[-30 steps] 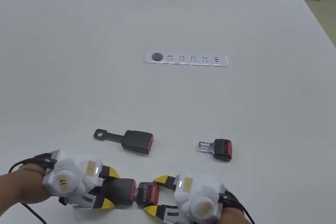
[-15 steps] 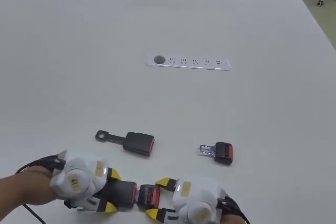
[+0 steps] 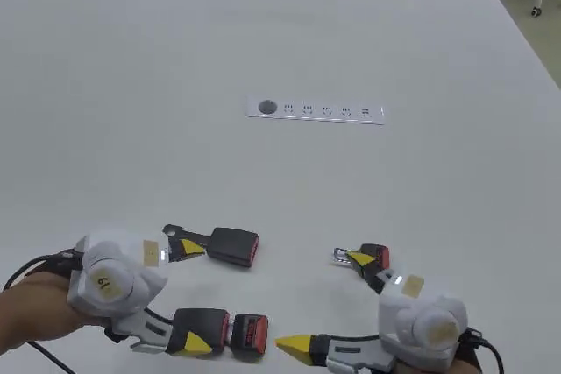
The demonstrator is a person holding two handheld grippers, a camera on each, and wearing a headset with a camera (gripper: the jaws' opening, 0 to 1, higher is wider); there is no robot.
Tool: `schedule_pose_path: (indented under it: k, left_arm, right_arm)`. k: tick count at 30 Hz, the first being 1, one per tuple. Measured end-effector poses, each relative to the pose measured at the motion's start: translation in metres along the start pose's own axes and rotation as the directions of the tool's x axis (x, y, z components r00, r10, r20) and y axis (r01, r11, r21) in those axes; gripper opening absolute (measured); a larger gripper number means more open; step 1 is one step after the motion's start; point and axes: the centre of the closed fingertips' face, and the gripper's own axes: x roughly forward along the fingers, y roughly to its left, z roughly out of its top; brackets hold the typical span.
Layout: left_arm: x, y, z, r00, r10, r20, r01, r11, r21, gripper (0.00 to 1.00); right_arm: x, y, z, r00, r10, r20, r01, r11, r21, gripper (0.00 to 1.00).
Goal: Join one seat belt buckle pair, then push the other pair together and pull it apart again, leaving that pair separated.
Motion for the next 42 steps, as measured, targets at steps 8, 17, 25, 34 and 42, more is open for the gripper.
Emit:
schedule_pose_path:
  k: [8,17,25,34,42]
  left_arm:
    - [0.006,0.034,0.018,0.9994,0.034,0.010,-0.034,0.999,0.027,0.79]
    - [0.017,0.062,0.015,0.9993,0.032,-0.017,-0.031,0.998,0.055,0.77]
    - [0.036,0.069,0.002,0.9964,-0.009,-0.085,0.018,0.993,0.114,0.69]
    - [0.052,0.081,-0.006,0.9936,-0.026,-0.110,0.038,0.993,0.112,0.66]
    - [0.064,0.077,-0.016,0.9851,-0.078,-0.153,0.099,0.986,0.133,0.65]
  right_arm:
    - [-0.018,-0.062,0.010,0.9965,-0.083,-0.009,0.083,0.996,-0.027,0.97]
    - [-0.021,-0.093,-0.010,0.9932,-0.024,-0.114,0.012,0.994,-0.106,0.82]
    - [-0.010,-0.094,-0.030,0.9742,0.095,-0.205,-0.122,0.985,-0.120,0.77]
    - [0.001,-0.100,-0.046,0.9493,0.144,-0.279,-0.195,0.967,-0.164,0.64]
    - [0.000,-0.101,-0.063,0.9260,0.179,-0.332,-0.266,0.934,-0.238,0.51]
